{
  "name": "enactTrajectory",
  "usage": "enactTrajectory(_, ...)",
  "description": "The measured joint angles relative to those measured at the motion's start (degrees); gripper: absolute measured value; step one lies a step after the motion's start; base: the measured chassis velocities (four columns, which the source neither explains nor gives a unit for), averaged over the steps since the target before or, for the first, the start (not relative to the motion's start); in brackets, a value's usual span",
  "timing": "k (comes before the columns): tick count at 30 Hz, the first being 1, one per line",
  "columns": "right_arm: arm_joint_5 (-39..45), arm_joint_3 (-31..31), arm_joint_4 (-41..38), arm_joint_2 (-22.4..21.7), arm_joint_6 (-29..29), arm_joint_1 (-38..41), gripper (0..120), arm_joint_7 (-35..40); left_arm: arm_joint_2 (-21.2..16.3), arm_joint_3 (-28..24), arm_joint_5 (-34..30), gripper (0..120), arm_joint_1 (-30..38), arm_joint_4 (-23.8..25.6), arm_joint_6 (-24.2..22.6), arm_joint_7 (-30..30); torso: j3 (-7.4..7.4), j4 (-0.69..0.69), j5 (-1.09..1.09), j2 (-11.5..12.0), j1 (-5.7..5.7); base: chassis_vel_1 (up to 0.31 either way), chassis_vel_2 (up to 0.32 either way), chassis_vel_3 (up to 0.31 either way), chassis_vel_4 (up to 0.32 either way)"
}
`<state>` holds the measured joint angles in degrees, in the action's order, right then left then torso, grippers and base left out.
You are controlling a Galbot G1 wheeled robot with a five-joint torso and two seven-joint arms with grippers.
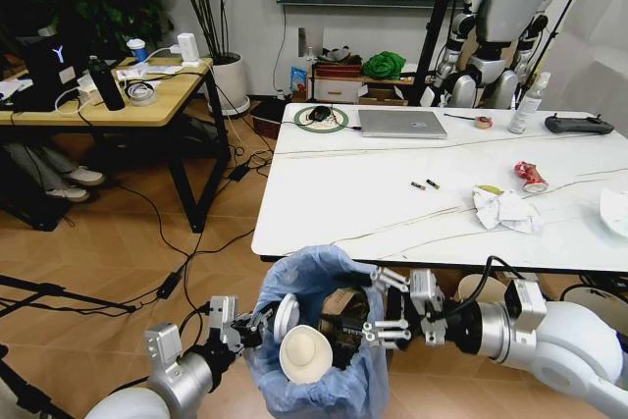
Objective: Pick up the trash bin and place the trash from the table into it.
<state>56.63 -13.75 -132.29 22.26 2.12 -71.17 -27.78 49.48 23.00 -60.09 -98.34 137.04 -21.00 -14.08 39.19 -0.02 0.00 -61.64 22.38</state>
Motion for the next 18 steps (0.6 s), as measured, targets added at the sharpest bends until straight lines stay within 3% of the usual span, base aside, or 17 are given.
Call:
enactTrajectory(4, 9.19, 0.49, 3.51, 4.54, -5.04, 12.80, 93, 18.34, 1.11, 1.06, 1.62, 0, -3.04, 0.26, 0.04, 0.54, 0.00, 0.03, -0.01, 0.00, 0.00, 0.000, 0.000, 0.000, 0.000)
enactTrajectory(7, 9.73, 0.80, 5.27, 5.34, -5.66, 14.60, 97, 22.42, 1.46, 1.31, 1.86, 0, -3.50, 0.44, 0.09, 0.69, 0.00, 0.04, -0.01, 0.00, 0.00, 0.000, 0.000, 0.000, 0.000)
enactTrajectory(9, 7.75, 2.42, 9.42, 7.04, -6.66, 18.00, 100, 29.08, 1.84, 1.61, 2.22, 0, -4.04, 0.72, 0.15, 0.80, 0.00, 0.02, 0.00, 0.00, 0.00, 0.000, 0.000, 0.000, 0.000)
enactTrajectory(15, 2.68, 10.42, 22.22, 12.60, -10.10, 30.18, 100, 33.72, 2.53, 2.01, 2.61, 0, -4.40, 1.06, 0.16, 0.84, 0.01, 0.01, 0.01, 0.01, 0.01, 0.000, 0.000, 0.000, 0.000)
enactTrajectory(18, 2.15, 14.16, 28.69, 18.15, -17.68, 36.93, 100, 34.98, 2.90, 2.21, 2.79, 0, -4.57, 1.06, 0.17, 0.85, 0.01, 0.03, -0.02, 0.00, 0.01, 0.000, 0.000, 0.000, 0.000)
